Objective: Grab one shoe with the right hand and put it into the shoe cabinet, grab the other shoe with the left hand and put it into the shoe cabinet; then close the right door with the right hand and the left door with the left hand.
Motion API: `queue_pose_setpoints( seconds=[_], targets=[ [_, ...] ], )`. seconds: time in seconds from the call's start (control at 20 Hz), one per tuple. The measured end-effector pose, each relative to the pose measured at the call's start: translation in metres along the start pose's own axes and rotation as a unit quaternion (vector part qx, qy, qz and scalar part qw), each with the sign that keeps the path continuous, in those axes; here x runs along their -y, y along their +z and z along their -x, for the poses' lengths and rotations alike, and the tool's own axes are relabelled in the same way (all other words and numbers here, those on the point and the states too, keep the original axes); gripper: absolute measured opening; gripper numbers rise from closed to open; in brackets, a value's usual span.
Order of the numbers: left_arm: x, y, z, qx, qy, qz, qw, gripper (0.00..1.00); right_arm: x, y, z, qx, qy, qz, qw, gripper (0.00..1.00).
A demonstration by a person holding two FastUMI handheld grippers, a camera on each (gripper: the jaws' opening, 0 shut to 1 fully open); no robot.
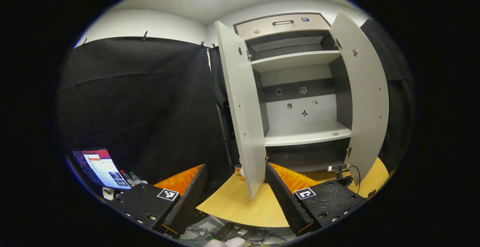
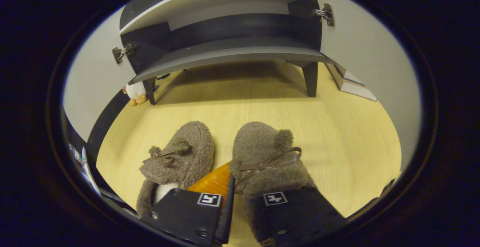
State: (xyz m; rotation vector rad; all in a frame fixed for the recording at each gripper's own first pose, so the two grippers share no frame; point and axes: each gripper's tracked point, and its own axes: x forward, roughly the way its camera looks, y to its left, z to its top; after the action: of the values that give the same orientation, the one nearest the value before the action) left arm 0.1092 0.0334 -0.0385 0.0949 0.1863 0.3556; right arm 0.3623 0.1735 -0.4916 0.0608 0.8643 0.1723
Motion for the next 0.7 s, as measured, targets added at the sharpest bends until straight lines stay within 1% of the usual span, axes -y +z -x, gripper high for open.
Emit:
queue_pose_setpoints(
  seconds=[0.1,0.15,0.25,0.35,0.5,0.7],
  targets=[
    [0.002,0.003,-0.001,0.005,-0.002,0.004,1.000,0.96,-0.006,-0.001,0.005,-0.008,0.013,-0.001,1.000,0.15],
    [0.003,0.004,-0.002,0.008,-0.005,0.007,1.000,0.96,-0.009,0.001,0.011,-0.005,0.018,-0.004,1.000,0.13],
    [0.007,0.007,-0.002,0.012,-0.013,0.012,1.000,0.96,-0.016,0.011,0.027,0.008,0.029,-0.006,1.000,0.12],
    [0.010,0.010,0.000,0.019,-0.021,0.014,1.000,0.96,-0.023,0.033,0.045,0.029,0.036,-0.007,0.999,0.12],
    [0.015,0.011,0.004,0.024,-0.033,0.015,0.999,0.96,-0.033,0.080,0.074,0.073,0.047,-0.017,0.996,0.12],
    [0.019,0.007,0.007,0.027,-0.043,0.019,0.999,0.96,-0.048,0.155,0.107,0.132,0.065,-0.014,0.989,0.12]
  ],
)
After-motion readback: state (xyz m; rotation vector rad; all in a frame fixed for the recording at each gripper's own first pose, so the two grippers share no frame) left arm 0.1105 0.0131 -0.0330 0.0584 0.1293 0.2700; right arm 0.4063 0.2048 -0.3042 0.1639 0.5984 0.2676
